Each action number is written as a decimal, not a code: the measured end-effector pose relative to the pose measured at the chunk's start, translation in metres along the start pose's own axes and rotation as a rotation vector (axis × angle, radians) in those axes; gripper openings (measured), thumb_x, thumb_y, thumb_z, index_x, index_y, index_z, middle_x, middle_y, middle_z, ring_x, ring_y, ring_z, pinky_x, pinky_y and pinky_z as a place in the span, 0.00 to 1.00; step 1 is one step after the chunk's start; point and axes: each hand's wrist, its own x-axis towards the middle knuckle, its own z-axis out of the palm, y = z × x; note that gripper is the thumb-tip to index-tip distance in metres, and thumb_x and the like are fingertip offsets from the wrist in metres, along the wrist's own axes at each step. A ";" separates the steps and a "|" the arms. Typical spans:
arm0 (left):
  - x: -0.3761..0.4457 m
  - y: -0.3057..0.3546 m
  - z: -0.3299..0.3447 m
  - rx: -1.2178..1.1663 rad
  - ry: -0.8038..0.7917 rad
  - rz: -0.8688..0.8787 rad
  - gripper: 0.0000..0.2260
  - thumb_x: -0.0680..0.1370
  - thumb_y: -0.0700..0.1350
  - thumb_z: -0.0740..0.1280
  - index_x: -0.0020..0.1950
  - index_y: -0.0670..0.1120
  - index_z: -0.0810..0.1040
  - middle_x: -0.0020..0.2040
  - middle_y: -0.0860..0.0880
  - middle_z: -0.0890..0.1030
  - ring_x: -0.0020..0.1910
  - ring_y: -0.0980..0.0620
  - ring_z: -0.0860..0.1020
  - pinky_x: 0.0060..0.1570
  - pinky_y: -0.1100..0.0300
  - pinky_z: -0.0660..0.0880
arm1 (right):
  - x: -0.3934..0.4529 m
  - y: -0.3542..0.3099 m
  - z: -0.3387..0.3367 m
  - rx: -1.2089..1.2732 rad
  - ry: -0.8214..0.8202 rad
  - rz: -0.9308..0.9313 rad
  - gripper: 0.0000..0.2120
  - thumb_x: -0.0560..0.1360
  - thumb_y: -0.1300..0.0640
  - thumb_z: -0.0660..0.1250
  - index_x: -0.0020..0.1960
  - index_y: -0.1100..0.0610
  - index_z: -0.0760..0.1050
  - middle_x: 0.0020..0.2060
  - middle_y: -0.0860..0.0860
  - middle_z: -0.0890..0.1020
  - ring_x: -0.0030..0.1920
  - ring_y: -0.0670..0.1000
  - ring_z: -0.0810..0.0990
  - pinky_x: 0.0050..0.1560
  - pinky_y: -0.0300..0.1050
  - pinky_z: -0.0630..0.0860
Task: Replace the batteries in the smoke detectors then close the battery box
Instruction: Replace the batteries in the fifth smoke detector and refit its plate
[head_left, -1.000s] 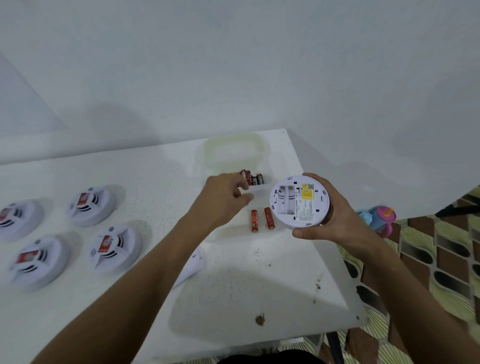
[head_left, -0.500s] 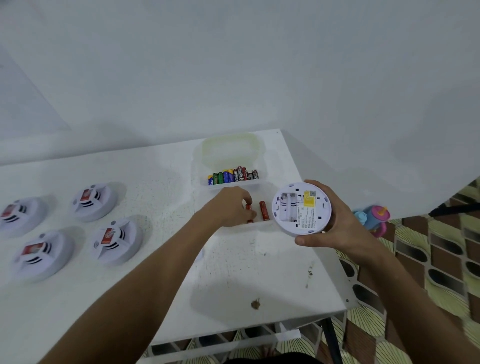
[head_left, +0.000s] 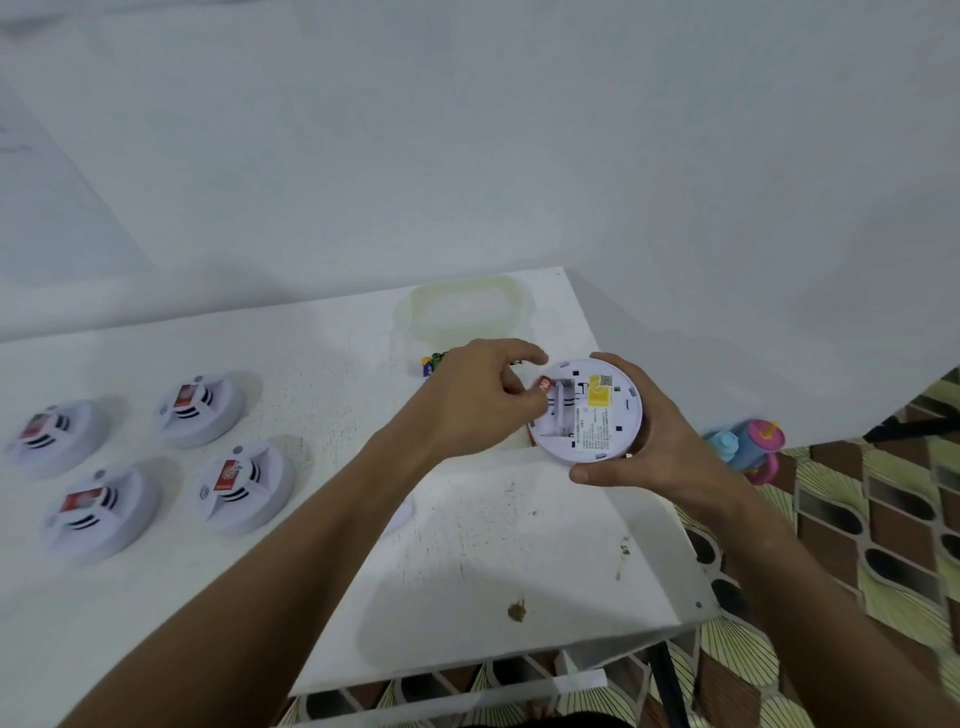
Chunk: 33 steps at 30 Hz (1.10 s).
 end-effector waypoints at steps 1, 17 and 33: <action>-0.002 0.003 0.000 -0.006 -0.012 -0.026 0.07 0.75 0.49 0.69 0.52 0.53 0.79 0.37 0.50 0.84 0.32 0.57 0.79 0.34 0.64 0.75 | 0.002 -0.001 0.002 -0.002 0.000 -0.003 0.43 0.58 0.65 0.81 0.68 0.50 0.67 0.55 0.34 0.79 0.59 0.41 0.78 0.50 0.32 0.77; -0.007 -0.009 -0.013 0.032 -0.114 -0.014 0.21 0.67 0.56 0.77 0.58 0.59 0.79 0.54 0.62 0.77 0.45 0.60 0.80 0.44 0.66 0.77 | 0.012 -0.012 0.006 0.085 -0.059 0.007 0.42 0.60 0.65 0.80 0.69 0.49 0.67 0.58 0.42 0.80 0.60 0.47 0.79 0.49 0.39 0.80; 0.000 -0.028 -0.010 -0.402 -0.138 -0.232 0.42 0.65 0.38 0.80 0.73 0.56 0.64 0.44 0.48 0.84 0.42 0.54 0.83 0.50 0.54 0.79 | 0.020 -0.008 0.017 0.085 -0.132 0.020 0.46 0.60 0.62 0.81 0.73 0.50 0.64 0.64 0.48 0.77 0.66 0.52 0.76 0.58 0.48 0.80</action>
